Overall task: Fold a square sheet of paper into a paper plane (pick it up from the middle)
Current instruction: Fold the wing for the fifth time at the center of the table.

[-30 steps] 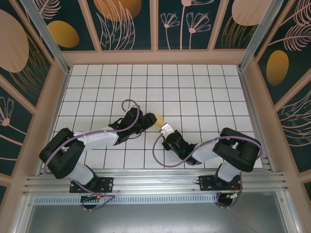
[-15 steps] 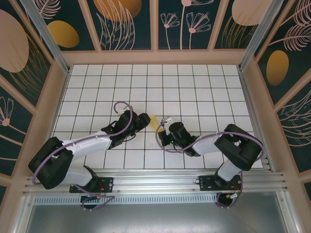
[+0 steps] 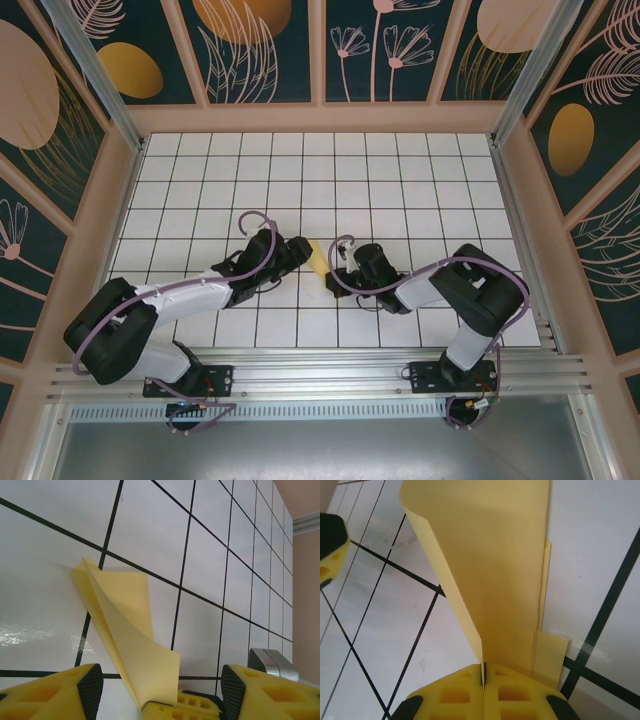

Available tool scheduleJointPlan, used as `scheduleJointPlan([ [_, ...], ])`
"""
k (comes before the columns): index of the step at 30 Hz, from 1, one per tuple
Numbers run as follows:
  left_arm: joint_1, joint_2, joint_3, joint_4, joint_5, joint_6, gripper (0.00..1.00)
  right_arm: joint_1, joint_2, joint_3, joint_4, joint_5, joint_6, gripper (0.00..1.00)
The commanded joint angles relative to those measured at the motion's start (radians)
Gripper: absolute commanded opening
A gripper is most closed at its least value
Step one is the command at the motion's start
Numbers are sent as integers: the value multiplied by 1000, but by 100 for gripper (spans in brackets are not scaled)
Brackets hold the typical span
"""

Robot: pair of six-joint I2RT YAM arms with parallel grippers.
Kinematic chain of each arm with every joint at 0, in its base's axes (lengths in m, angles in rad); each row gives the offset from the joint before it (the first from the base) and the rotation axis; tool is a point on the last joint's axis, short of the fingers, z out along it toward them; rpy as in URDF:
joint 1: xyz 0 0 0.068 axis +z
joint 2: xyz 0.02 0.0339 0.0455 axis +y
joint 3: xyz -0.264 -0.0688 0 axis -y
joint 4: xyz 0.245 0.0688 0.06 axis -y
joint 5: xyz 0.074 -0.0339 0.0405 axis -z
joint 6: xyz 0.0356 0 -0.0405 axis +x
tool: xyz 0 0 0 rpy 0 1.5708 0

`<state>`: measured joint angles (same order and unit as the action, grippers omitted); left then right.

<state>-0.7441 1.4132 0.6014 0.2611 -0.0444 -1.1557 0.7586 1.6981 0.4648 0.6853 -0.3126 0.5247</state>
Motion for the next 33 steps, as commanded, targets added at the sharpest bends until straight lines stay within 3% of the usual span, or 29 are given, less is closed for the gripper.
scheduleJointPlan([
  [1, 3, 22, -14, 76, 43, 5, 66, -23, 24, -1, 55, -68, 120, 0],
  [18, 3, 193, 24, 341, 222, -2, 64, -136, 60, -30, 108, -251, 290, 0],
  [27, 4, 295, 59, 511, 323, -25, 64, -154, 56, -34, 94, -266, 309, 0],
  [33, 3, 370, 83, 505, 319, -25, 64, -158, 57, -38, 102, -269, 318, 0],
])
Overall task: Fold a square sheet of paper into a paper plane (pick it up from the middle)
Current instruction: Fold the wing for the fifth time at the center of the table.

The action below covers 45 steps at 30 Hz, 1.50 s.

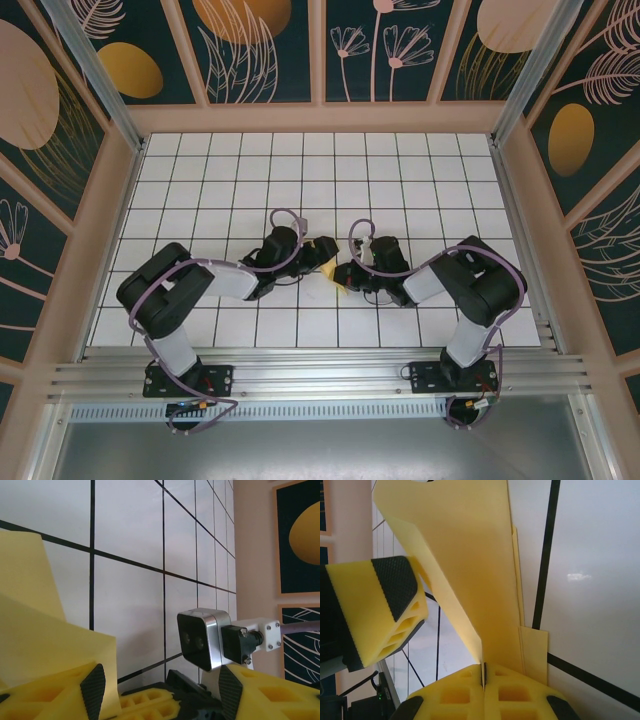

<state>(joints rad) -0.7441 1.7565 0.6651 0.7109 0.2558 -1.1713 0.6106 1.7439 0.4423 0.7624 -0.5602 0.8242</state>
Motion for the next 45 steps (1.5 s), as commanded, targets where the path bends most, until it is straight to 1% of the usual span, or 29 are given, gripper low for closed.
scheduleJointPlan([
  [1, 4, 37, 20, 58, 19, -10, 64, -9, 10, -16, 25, -22, 20, 0],
  [6, 4, 76, 19, 93, 17, -8, 64, -12, 9, -17, 26, -21, 29, 0],
  [12, 3, 113, 34, 66, 5, 14, 64, -12, -3, -29, 16, -17, 28, 1],
  [20, 4, 141, 50, -55, -22, 30, 63, -11, -57, -34, -58, -9, 4, 14],
  [24, 3, 153, 53, -67, -15, 30, 62, -11, -98, -43, -97, -13, -3, 21],
  [26, 3, 153, 48, -61, -12, 31, 62, -11, -116, -41, -129, -14, -12, 23],
  [36, 3, 145, 37, -51, 8, 44, 62, -33, -171, -10, -231, -10, -43, 27],
  [45, 3, 145, 39, -46, 20, 47, 62, -48, -168, 42, -279, -53, -85, 27],
])
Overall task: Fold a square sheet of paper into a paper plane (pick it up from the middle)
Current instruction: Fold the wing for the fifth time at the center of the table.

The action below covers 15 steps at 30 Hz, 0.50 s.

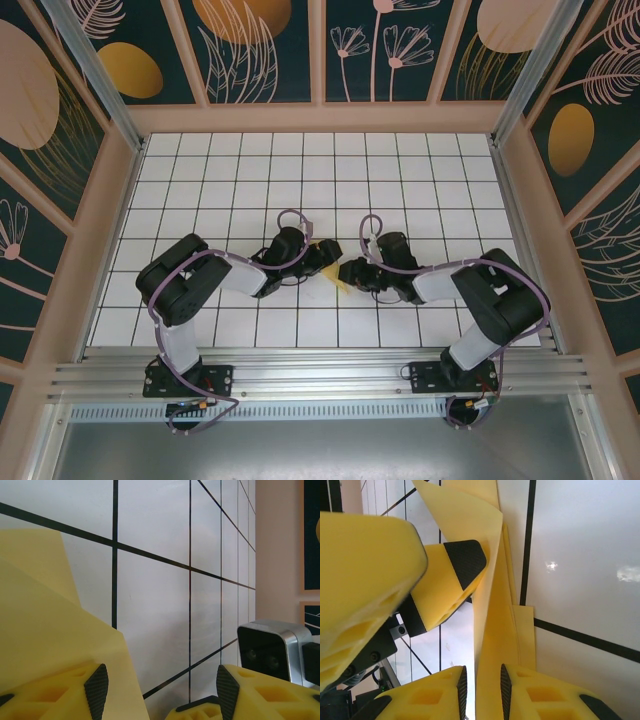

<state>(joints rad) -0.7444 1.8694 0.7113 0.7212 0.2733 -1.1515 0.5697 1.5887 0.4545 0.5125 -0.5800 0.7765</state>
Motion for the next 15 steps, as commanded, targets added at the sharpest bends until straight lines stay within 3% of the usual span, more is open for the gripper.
scheduleJointPlan([
  [1, 4, 31, -7, -57, 1, 27, 62, -8, -8, 32, -32, -35, -42, 26],
  [10, 5, 26, -11, -64, 2, 26, 62, -8, 27, 19, -49, -78, -84, 8],
  [15, 4, 23, -16, -69, -5, 17, 62, -8, 57, -5, -45, -100, -101, 4],
])
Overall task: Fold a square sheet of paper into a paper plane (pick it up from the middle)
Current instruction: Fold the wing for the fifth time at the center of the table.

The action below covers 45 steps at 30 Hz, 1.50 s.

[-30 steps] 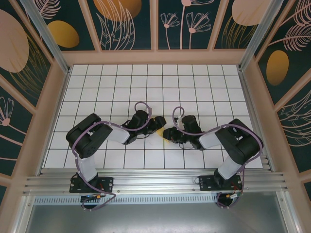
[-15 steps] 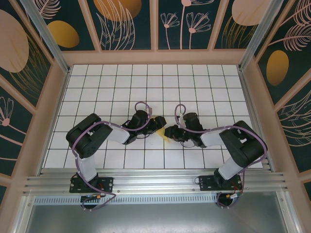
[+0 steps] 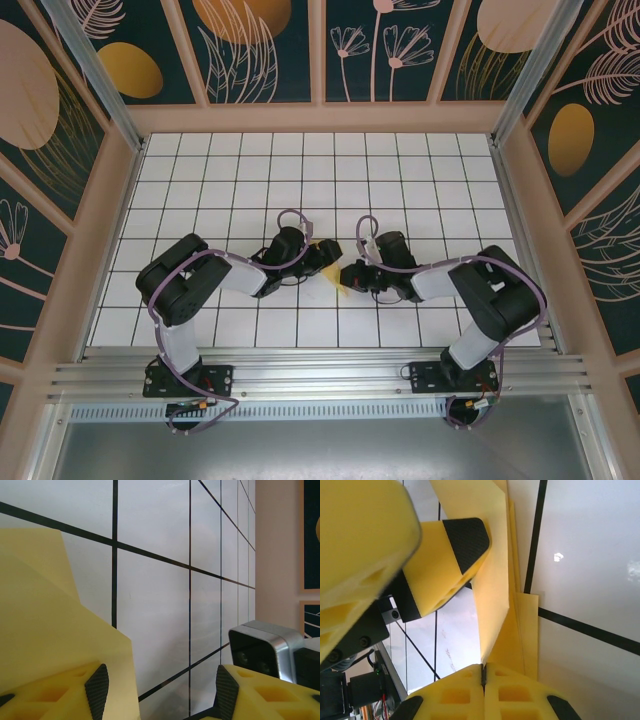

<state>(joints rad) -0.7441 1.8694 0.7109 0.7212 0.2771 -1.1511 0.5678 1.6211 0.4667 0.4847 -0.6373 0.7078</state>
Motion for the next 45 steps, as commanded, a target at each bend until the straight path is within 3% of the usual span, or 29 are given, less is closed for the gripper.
scheduleJointPlan([
  [1, 4, 24, -17, -69, -9, 14, 62, -6, 29, -21, -15, -42, -33, 4],
  [8, 4, 28, -25, -65, -9, -5, 62, -6, 53, -42, -54, -40, -55, 5],
  [17, 4, 30, -27, -62, 5, 0, 61, -8, -36, -11, -141, -29, -75, 21],
  [23, 4, 27, -24, -81, 1, 5, 61, -6, -82, -3, -176, -57, -96, 26],
  [26, 5, 30, -20, -80, 3, 4, 61, -6, -85, 0, -205, -42, -124, 25],
  [35, 3, 31, -19, -87, 4, 7, 61, -14, -23, -23, -196, -16, -86, 8],
  [45, 3, 30, -17, -121, -12, 11, 61, -15, -34, -30, -390, 104, -149, 9],
])
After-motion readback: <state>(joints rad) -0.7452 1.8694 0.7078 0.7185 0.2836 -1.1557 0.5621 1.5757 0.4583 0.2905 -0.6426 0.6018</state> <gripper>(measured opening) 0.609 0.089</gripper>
